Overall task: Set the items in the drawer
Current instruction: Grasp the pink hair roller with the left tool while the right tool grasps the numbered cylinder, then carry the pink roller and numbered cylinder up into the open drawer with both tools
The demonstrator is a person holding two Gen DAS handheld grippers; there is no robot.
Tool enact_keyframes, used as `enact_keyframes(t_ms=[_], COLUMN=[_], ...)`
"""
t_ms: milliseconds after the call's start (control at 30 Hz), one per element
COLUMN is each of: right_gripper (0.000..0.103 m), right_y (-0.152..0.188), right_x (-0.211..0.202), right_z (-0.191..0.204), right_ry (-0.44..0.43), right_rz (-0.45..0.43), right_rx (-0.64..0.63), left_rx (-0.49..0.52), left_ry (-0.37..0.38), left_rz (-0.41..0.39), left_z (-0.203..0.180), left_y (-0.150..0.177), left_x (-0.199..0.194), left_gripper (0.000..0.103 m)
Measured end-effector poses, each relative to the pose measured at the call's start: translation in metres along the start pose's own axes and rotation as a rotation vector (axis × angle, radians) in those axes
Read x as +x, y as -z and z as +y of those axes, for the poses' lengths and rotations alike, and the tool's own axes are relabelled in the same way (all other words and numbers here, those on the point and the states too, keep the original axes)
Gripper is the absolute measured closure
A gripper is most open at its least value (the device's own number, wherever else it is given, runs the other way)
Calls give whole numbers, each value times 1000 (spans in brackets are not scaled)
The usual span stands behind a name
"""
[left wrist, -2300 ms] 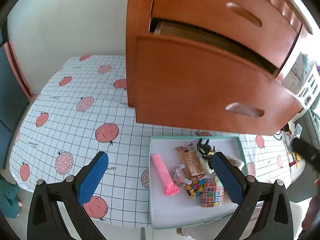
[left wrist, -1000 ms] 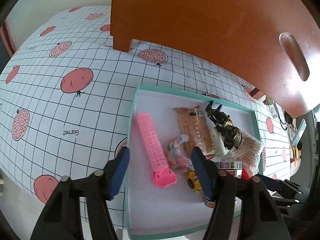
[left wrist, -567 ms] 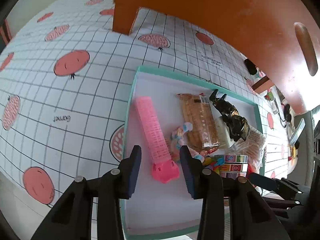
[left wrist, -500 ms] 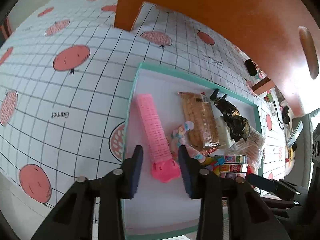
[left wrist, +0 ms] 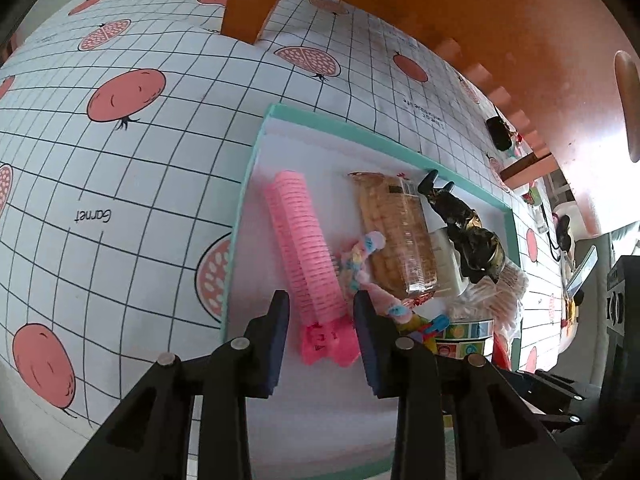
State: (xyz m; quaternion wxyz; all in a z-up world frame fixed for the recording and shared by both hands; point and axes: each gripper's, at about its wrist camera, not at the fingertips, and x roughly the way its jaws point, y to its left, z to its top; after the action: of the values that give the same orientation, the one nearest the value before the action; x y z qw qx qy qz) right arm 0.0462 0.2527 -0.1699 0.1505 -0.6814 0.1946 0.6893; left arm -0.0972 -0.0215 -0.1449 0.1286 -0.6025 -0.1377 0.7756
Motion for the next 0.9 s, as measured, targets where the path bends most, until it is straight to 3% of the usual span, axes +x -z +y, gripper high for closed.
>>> enact_keyframes(t_ms=[500, 733, 800, 900], right_gripper=[45, 45, 45, 45], right_y=[4, 9, 30, 34], right_x=[-25, -53, -53, -63], right_z=[-16, -30, -26, -34], right_ry=[-31, -98, -131, -169], right_rz=[-42, -134, -181, -239], right_rx=[61, 135, 158, 205], left_rx=[-26, -54, -64, -71], left_ry=[-12, -14, -7, -4], left_rz=[-1, -25, -36, -58], left_z=[5, 17, 20, 21], left_y=[5, 0, -3, -7], left_x=[-10, -36, -44, -54], left_gripper=[75, 75, 75, 76])
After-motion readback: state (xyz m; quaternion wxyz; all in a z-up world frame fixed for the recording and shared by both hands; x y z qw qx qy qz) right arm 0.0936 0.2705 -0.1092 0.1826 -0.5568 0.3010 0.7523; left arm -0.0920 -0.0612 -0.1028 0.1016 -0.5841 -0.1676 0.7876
